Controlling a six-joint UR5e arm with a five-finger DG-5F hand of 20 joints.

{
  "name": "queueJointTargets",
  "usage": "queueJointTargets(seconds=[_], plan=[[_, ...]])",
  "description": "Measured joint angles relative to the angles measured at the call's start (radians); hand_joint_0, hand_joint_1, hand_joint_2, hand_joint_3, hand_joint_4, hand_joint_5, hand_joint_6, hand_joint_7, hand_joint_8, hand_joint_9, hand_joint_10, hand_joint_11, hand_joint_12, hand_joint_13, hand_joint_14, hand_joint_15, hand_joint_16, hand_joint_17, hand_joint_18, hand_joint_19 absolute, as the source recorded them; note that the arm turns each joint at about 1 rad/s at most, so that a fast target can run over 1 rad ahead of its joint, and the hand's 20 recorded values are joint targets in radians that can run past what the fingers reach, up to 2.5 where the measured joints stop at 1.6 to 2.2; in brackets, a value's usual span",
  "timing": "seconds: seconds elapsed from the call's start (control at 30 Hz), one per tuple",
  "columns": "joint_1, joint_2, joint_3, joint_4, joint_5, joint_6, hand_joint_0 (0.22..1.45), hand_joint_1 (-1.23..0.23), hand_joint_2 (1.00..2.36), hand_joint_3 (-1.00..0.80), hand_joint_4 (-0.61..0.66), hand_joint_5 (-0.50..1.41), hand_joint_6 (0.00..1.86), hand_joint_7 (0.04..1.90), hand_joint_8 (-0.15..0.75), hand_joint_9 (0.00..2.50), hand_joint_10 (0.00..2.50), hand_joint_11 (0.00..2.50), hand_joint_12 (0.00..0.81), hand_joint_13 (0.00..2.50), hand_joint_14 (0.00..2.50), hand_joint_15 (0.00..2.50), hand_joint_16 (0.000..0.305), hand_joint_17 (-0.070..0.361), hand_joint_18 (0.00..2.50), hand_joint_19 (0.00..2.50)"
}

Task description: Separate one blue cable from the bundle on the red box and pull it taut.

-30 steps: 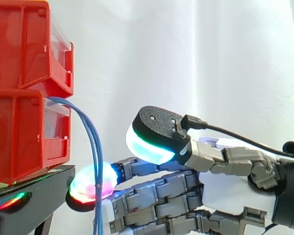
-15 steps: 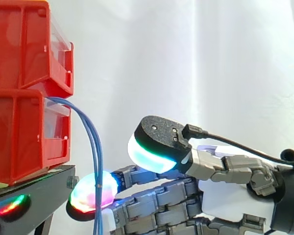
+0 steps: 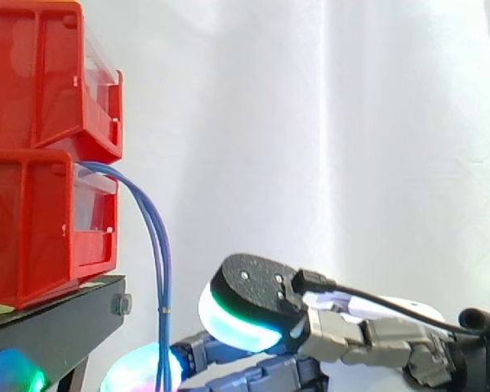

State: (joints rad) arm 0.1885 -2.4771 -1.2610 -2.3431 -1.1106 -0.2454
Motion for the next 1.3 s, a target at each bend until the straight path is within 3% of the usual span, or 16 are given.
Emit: queueJointTargets(seconds=[0.13, 0.3, 0.77, 1.0, 1.03, 1.17, 1.3], plan=[[0.0, 0.0, 0.029, -0.021, -0.008, 0.002, 0.59, -0.62, 1.0, -0.5, 0.29, -0.13, 0.5, 0.8, 0.292, 0.85, 0.01, 0.27, 0.31, 0.64, 0.01, 0.25, 0.038, 0.085, 0.56, 0.33], [0.002, -0.001, 0.056, -0.072, -0.034, 0.003, 0.65, -0.64, 1.01, -0.33, 0.27, -0.11, 0.5, 0.97, 0.283, 0.84, 0.01, 0.27, 0.304, 0.64, 0.01, 0.25, 0.037, 0.083, 0.58, 0.34], [0.001, 0.011, 0.063, -0.119, -0.077, 0.054, 0.62, -0.67, 1.01, -0.39, 0.16, -0.08, 0.5, 1.3, 0.29, 0.86, 0.01, 0.31, 0.307, 0.66, 0.01, 0.27, 0.037, 0.083, 0.61, 0.36], [-0.002, 0.027, 0.063, -0.141, -0.086, 0.058, 0.62, -0.67, 1.01, -0.38, 0.12, -0.1, 0.61, 1.19, 0.295, 0.86, 0.01, 0.34, 0.31, 0.68, 0.01, 0.26, 0.037, 0.083, 0.62, 0.36], [-0.003, 0.028, 0.063, -0.143, -0.09, 0.058, 0.62, -0.68, 1.01, -0.36, 0.14, -0.12, 0.67, 1.08, 0.295, 0.86, 0.01, 0.35, 0.311, 0.68, 0.01, 0.27, 0.037, 0.083, 0.63, 0.36], [-0.006, 0.037, 0.063, -0.163, -0.115, 0.057, 0.6, -0.69, 1.01, -0.26, 0.13, -0.14, 0.77, 0.95, 0.299, 0.86, 0.01, 0.37, 0.319, 0.7, 0.01, 0.28, 0.038, 0.085, 0.66, 0.36], [-0.009, 0.057, 0.063, -0.2, -0.127, 0.055, 0.6, -0.7, 1.01, -0.21, 0.14, -0.15, 0.8, 0.93, 0.313, 0.86, 0.01, 0.4, 0.338, 0.72, 0.01, 0.28, 0.041, 0.092, 0.7, 0.34]])
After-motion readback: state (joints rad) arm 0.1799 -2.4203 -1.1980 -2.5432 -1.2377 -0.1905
